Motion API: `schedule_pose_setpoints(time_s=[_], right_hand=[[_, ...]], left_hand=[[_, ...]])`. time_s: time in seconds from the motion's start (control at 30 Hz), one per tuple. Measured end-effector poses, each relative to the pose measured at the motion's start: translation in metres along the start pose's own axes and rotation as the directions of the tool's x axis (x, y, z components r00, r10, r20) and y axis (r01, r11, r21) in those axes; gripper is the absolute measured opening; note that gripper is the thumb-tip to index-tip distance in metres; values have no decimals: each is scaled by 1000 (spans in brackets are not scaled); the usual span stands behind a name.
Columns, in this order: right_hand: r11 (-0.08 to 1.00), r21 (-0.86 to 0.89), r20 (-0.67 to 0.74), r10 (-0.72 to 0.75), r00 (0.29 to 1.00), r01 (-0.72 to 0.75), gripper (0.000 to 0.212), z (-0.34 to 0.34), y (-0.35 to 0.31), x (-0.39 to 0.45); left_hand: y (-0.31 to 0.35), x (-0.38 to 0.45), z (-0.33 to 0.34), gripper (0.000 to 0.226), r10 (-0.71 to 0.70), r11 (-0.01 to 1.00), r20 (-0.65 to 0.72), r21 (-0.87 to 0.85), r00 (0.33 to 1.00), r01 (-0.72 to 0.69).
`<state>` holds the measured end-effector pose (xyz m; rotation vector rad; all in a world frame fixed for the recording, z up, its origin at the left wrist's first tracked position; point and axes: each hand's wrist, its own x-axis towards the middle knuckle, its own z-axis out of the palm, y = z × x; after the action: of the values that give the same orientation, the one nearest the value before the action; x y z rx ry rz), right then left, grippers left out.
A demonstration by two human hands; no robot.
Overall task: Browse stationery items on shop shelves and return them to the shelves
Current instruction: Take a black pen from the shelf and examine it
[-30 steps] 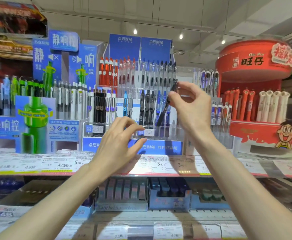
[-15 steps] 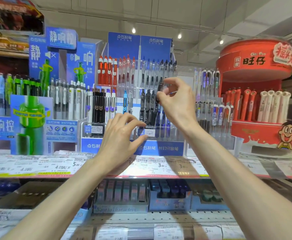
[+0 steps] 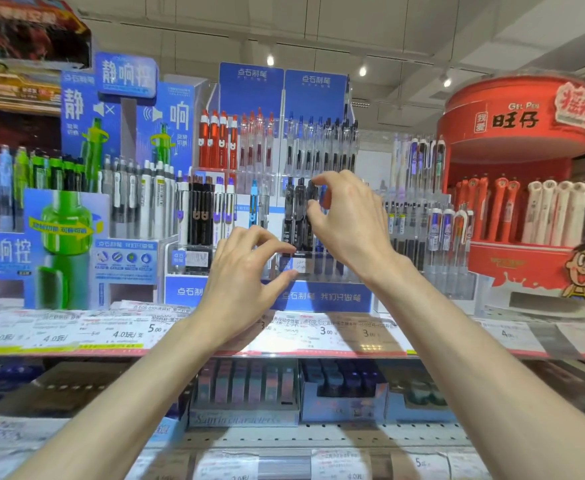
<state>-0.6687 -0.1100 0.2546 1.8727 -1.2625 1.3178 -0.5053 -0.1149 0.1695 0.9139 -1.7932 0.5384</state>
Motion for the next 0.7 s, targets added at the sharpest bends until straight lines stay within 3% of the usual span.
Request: schedule_pose_setpoints(time_s=[0.23, 0.7], right_hand=[[965, -171, -28, -207, 978, 199, 19, 2, 2, -3], [964, -95, -4, -249, 968, 248, 29, -2, 9, -2]], left_hand=[[0, 0, 0, 32, 3, 1000, 0, 4, 1000, -3], [2, 0, -1, 32, 6, 999, -1, 34, 1000, -6]])
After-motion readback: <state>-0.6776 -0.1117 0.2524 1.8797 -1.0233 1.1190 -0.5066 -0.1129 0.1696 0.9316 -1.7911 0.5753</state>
